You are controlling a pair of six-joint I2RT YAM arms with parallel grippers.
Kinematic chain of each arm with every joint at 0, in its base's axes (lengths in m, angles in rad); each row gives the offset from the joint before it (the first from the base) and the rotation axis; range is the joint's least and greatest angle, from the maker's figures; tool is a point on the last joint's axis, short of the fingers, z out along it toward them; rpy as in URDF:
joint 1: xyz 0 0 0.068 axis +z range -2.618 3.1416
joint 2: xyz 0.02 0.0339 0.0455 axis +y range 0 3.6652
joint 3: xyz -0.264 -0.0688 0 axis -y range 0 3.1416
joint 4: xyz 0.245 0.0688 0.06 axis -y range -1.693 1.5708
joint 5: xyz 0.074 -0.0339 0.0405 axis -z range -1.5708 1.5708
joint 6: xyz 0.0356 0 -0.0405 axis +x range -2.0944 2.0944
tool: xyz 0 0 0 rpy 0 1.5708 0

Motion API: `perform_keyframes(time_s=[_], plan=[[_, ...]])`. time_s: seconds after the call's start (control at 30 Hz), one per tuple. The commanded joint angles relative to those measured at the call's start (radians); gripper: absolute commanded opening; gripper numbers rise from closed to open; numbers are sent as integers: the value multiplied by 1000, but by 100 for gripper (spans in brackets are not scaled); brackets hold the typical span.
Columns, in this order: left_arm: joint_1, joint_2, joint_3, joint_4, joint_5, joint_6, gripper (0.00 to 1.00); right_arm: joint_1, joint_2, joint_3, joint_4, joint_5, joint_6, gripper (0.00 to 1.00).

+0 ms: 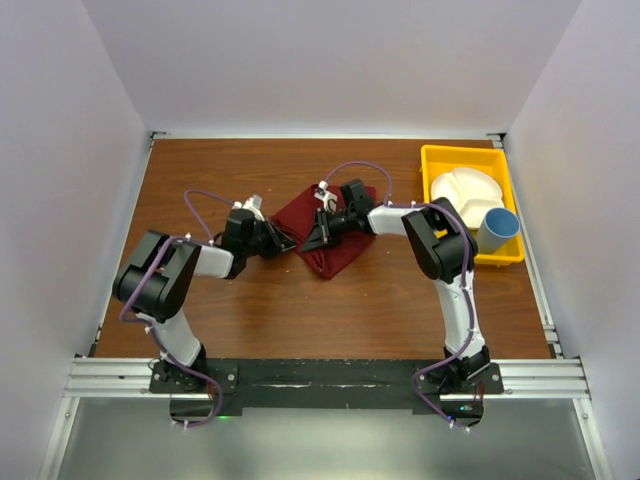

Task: Fold the napkin, place the utensils inside, and roll it up
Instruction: Roll the napkin with the utensil

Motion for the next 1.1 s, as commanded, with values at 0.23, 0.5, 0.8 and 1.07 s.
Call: perform_keyframes(time_s=[0.23, 0.5, 0.8, 1.07], plan=[[-25, 50, 33, -58, -84, -20, 0, -5, 63, 36, -300, 213, -136, 0], [-25, -387, -76, -296, -294, 15, 44, 25, 40, 16, -231, 130, -129, 0], [-14, -381, 8, -525, -274, -237, 100, 113, 9, -16, -129, 55, -96, 0], [-35, -299, 59, -640, -280, -417, 96, 147, -8, -24, -109, 69, -99, 0]])
